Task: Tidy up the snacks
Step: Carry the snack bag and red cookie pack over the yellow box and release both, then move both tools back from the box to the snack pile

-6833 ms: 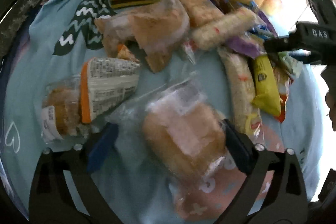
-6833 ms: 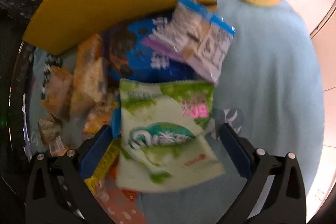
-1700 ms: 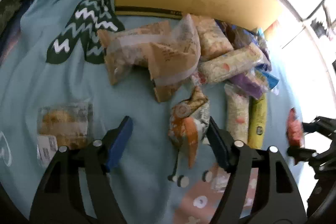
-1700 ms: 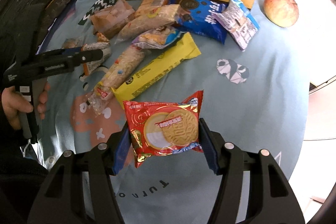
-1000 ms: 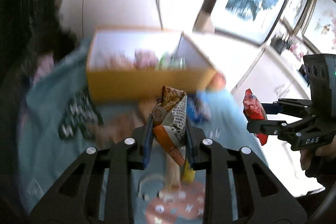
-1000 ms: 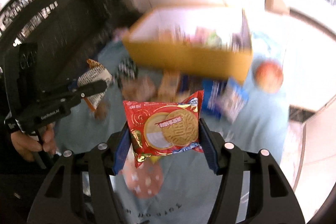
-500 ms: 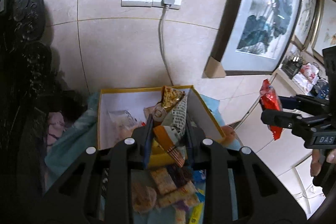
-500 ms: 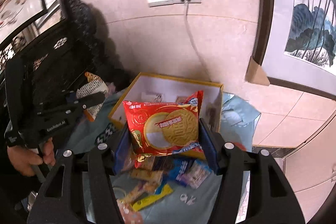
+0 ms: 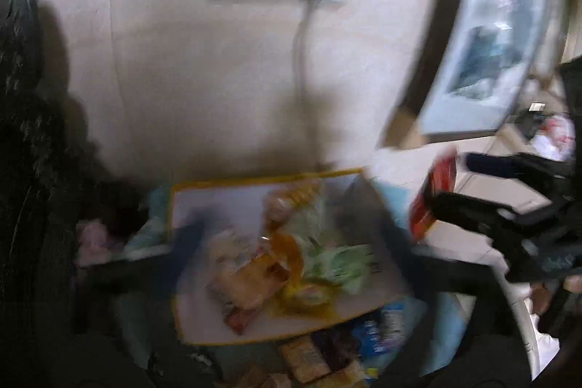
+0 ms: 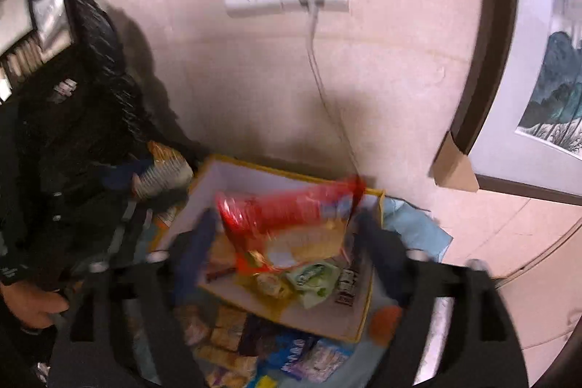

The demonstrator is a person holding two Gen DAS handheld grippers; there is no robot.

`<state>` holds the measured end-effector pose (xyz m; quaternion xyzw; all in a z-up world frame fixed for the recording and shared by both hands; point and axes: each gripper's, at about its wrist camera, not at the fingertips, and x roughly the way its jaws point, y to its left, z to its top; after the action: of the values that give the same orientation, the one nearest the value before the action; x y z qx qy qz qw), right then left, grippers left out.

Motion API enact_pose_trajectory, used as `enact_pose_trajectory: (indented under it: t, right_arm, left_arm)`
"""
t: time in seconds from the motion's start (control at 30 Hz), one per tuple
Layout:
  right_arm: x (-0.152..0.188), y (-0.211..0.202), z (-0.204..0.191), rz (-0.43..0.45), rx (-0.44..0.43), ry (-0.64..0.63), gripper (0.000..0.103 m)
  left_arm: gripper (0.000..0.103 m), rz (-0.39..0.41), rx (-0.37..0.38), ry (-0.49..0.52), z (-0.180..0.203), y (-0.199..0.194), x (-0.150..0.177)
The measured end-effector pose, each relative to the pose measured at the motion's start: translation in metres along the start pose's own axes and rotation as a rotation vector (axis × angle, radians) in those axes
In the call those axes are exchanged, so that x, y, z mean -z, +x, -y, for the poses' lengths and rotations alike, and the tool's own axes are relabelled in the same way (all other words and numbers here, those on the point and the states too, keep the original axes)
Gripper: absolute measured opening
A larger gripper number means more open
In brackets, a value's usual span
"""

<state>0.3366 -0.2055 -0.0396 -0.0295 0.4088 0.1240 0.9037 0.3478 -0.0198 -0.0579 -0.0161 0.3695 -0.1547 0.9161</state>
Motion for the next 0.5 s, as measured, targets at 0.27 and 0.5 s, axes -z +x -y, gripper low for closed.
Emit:
enact_pose_trajectory:
  t: [0.27,0.5]
  right_arm:
    - [0.036,0.011,0.011,-0.043,-0.002,0.015,0.093]
    - [0.089,0.012,0.017,-0.116,0.018,0.051,0.093]
  left_arm:
    - [0.101,-0.076,-0.039,-0.051,-0.029,0.006,0.041]
    - [0.101,-0.131,-0.061,-0.066,-0.035,-0.010,0.100]
